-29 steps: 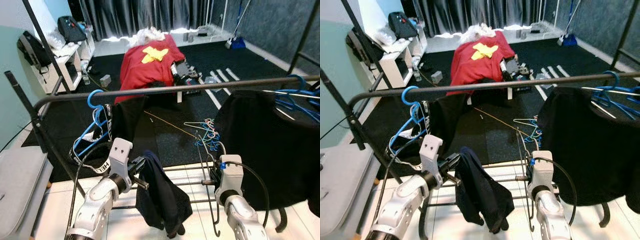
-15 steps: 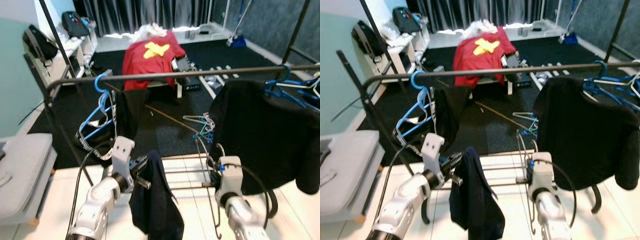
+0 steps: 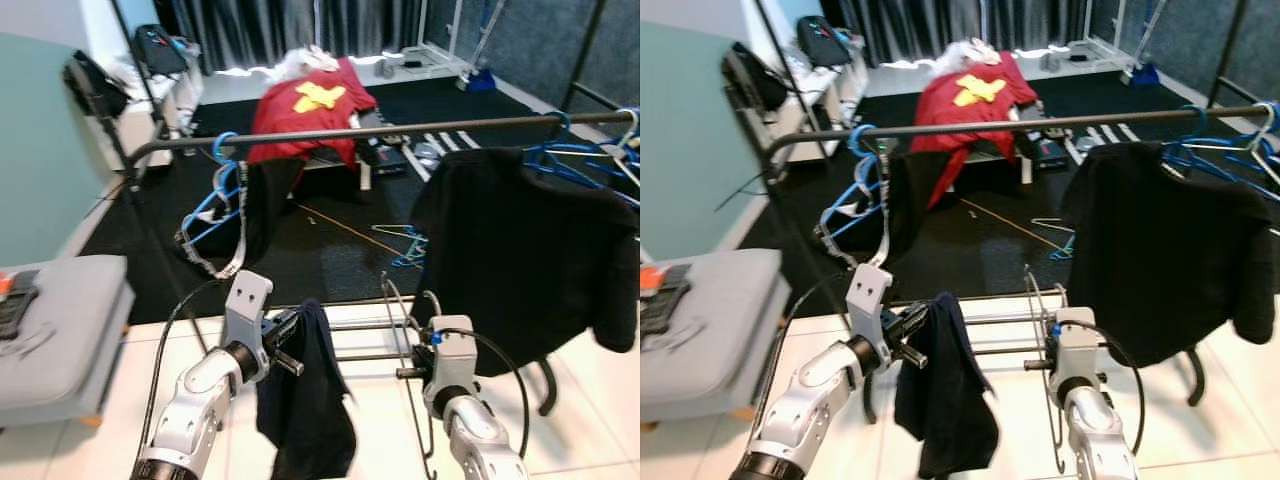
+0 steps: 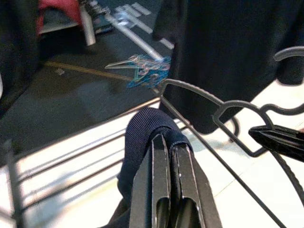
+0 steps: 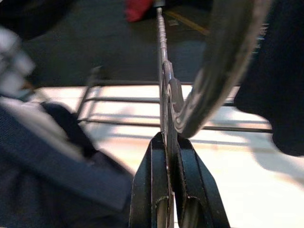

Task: Hang hanger

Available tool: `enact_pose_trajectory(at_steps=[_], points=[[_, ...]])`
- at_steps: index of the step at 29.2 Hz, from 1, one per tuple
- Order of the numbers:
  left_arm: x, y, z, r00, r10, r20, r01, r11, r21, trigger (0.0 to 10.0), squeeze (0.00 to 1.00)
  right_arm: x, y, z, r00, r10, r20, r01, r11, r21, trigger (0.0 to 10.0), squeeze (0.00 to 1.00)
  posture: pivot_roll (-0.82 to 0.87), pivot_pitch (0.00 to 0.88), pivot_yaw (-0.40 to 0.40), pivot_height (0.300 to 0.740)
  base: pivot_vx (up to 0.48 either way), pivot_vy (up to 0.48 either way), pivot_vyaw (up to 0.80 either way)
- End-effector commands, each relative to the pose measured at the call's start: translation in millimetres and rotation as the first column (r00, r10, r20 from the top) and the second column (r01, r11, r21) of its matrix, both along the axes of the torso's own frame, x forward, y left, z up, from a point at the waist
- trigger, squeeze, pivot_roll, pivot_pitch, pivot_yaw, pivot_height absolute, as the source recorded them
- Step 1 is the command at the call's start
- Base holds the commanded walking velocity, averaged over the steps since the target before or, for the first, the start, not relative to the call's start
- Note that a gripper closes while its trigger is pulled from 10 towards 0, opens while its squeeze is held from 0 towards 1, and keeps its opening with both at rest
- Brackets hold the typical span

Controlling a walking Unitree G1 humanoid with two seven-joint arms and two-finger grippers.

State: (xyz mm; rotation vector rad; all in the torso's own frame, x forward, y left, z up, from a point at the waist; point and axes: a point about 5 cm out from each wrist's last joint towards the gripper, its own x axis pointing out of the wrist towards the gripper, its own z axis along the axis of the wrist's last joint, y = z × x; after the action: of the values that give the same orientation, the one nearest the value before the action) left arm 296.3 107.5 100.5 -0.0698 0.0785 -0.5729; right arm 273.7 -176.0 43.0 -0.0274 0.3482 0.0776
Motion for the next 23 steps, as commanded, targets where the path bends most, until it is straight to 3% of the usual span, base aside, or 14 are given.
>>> enact_pose_trajectory(at_steps=[1,16,20,23], points=[[2.5,3.9,-1,1.000,0.002,-0.007,-0.002,1.000,0.031,10.0,0.00,-0.1,0.3,-2,1.000,0.000,-0.013,0.000,1.000,-0.004,10.0,0.00,-0.08,0.006,0.097,0.740,0.000,0.000,0.00],[13.7,4.3,-15,0.995,0.065,-0.076,-0.055,0.990,0.128,10.0,0.00,-0.2,0.7,5,0.998,0.064,0.022,-0.064,0.998,0.001,10.0,0.00,-0.09,0.024,0.100,0.740,0.000,0.000,0.00],[14.1,4.5,-16,0.993,0.079,-0.086,-0.069,0.990,0.120,10.0,0.00,-0.5,-3.2,8,0.995,0.092,0.038,-0.092,0.996,-0.014,10.0,0.00,-0.09,0.026,0.101,0.740,0.000,-0.480,0.00],[17.9,9.4,-18,0.986,0.125,-0.106,-0.112,0.986,0.125,10.0,0.00,-0.1,-10.2,10,0.995,0.085,0.049,-0.084,0.996,-0.028,10.0,0.00,-0.09,0.032,0.106,0.740,0.000,0.000,0.00]])
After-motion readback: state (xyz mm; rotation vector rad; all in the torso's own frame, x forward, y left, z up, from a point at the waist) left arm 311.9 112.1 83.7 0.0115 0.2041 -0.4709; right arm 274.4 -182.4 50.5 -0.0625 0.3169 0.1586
